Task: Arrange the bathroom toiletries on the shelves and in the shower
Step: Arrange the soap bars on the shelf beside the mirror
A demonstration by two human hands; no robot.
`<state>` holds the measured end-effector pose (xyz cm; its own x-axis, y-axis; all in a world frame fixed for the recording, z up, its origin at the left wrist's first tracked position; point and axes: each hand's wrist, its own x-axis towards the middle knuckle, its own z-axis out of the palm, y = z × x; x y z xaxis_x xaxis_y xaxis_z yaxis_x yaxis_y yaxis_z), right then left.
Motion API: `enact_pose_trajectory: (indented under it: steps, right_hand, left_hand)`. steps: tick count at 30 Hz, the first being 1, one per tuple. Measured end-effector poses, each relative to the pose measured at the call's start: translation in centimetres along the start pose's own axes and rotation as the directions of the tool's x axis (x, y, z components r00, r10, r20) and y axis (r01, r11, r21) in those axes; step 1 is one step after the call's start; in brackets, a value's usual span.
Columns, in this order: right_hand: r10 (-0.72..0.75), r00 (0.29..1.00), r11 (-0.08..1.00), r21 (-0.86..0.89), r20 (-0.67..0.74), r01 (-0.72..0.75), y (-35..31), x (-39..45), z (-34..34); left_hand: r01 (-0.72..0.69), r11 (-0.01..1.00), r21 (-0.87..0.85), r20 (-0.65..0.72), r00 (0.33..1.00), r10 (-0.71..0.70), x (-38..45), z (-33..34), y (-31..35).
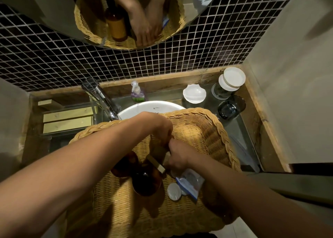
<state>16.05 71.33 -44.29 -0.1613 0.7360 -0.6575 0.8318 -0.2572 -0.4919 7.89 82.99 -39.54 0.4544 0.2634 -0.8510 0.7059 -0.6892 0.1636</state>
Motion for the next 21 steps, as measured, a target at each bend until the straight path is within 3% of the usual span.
enact_pose_trajectory:
  steps: [5, 8, 13, 17, 21]
  right_hand:
    - [0.019, 0.987, 0.996, 0.095, -0.161, -0.004, 0.1, -0.3, -4.0]
    - [0.041, 0.964, 0.976, 0.216, -0.264, 0.018, 0.0, -0.8, -6.6]
    - [0.015, 0.919, 0.909, 0.389, -0.394, 0.152, -1.7, -1.8, -8.5]
    - [0.025, 0.863, 0.887, 0.409, -0.504, 0.213, -3.4, -1.8, -8.8]
    - [0.044, 0.849, 0.84, 0.48, -0.526, 0.253, -4.8, -1.9, -9.1]
  left_hand:
    - [-0.021, 1.0, -0.004, -0.04, 0.999, 0.02, -1.3, -1.3, -1.0]
    - [-0.042, 0.997, -0.065, -0.212, 0.977, 0.027, -2.7, -2.1, -1.7]
    - [-0.094, 0.948, -0.303, -0.505, 0.86, -0.077, -5.6, -2.5, -3.1]
    - [-0.184, 0.831, -0.525, -0.582, 0.79, -0.193, -8.1, -1.3, -3.9]
    - [-0.13, 0.826, -0.548, -0.627, 0.718, -0.302, -10.3, 0.3, -4.2]
